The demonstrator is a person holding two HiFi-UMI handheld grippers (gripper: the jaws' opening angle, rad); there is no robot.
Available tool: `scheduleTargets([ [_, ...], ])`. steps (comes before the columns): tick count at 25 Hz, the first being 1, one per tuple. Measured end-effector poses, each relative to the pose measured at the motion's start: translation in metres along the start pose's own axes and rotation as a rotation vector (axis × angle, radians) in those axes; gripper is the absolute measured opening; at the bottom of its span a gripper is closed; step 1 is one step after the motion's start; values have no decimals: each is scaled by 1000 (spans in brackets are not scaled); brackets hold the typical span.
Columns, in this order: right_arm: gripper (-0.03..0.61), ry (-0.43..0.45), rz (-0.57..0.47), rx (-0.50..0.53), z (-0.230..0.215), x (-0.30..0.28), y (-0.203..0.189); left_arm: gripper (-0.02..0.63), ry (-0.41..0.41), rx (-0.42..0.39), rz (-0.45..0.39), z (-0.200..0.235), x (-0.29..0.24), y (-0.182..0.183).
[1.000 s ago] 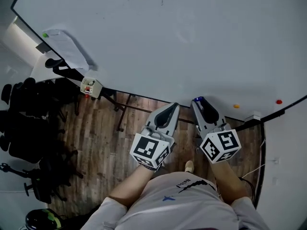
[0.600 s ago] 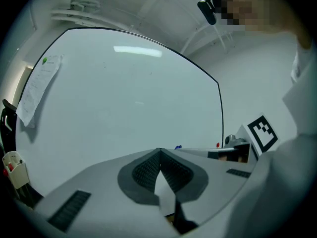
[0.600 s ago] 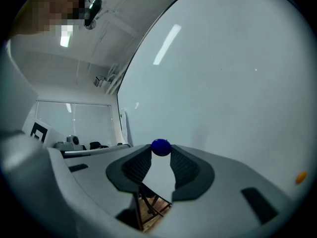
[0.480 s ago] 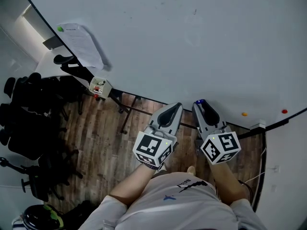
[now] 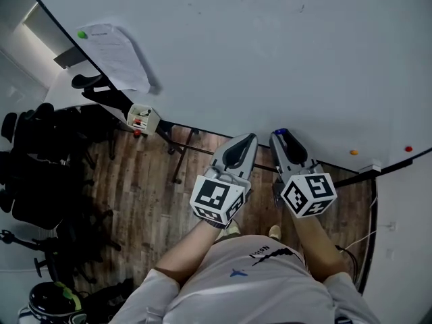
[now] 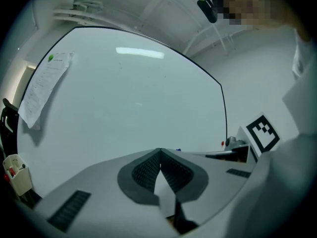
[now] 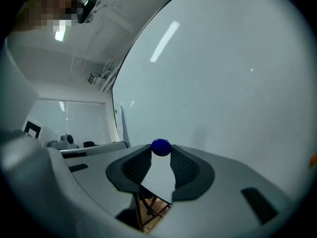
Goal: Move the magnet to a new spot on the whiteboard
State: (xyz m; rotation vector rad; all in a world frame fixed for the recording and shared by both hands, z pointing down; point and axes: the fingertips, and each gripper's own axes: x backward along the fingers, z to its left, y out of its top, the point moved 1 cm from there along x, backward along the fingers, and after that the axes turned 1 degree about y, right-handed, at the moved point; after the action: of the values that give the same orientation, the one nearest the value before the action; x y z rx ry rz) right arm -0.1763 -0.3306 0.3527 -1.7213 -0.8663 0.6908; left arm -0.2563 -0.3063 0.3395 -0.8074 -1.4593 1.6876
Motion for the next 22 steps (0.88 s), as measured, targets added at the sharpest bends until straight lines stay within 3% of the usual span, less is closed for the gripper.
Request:
scheduleTargets([
  [11,127,-98,50,-66,-9,-52,-45,12,-17,13,45,41,2,-23],
  [22,127,-176,51,-145,-12,-104,-61,12,0,21,58,81,15,-26],
])
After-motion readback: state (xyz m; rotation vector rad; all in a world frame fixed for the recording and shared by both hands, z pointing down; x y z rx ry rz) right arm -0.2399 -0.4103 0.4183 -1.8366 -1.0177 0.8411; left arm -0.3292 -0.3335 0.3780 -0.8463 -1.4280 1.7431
